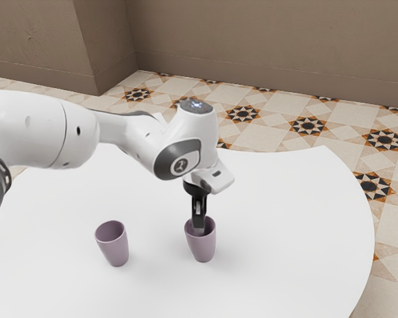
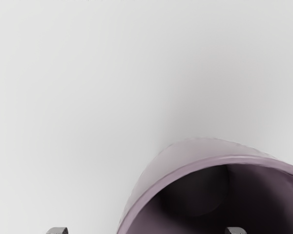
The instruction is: Place the right cup onto the left cup
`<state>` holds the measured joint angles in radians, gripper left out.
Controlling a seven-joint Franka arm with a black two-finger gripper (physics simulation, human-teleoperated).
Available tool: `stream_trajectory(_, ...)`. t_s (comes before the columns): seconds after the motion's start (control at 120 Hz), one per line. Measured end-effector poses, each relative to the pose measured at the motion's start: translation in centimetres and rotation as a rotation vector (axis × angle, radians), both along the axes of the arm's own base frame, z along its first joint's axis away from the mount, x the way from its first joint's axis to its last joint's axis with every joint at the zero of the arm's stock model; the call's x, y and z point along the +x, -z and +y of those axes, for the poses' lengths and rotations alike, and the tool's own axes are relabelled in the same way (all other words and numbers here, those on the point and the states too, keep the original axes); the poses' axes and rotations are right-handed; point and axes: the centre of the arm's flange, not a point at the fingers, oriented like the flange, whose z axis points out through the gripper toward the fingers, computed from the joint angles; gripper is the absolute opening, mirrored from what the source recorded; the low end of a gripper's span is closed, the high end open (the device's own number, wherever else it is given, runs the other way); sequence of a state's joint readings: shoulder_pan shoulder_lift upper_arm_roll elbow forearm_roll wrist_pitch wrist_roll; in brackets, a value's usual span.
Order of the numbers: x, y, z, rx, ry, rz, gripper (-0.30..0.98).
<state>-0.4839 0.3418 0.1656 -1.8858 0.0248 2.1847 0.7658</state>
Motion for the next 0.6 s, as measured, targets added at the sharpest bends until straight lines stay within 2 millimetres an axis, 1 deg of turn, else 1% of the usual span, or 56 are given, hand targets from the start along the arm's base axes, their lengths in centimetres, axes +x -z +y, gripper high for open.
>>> stream_trajectory(0.092,-0.3,0.1,-0.2,-0.010,-0.013,-0.002,0.17)
stream_trajectory(0.217,-0.6,0.3,-0.1,-0.015,-0.027,-0.009,0.03)
stream_trajectory(0.292,-0.8,0.8,0.1,-0.013,-0.033,-0.013,-0.02)
stream_trajectory(0.4,-0.8,0.8,0.3,-0.012,-0.040,-0.031,-0.05)
stream_trajectory(0.458,-0.6,0.3,0.6,-0.009,-0.042,-0.049,-0.07)
stream_trajectory(0.6,-0.4,-1.1,0.5,-0.011,-0.045,-0.086,-0.08)
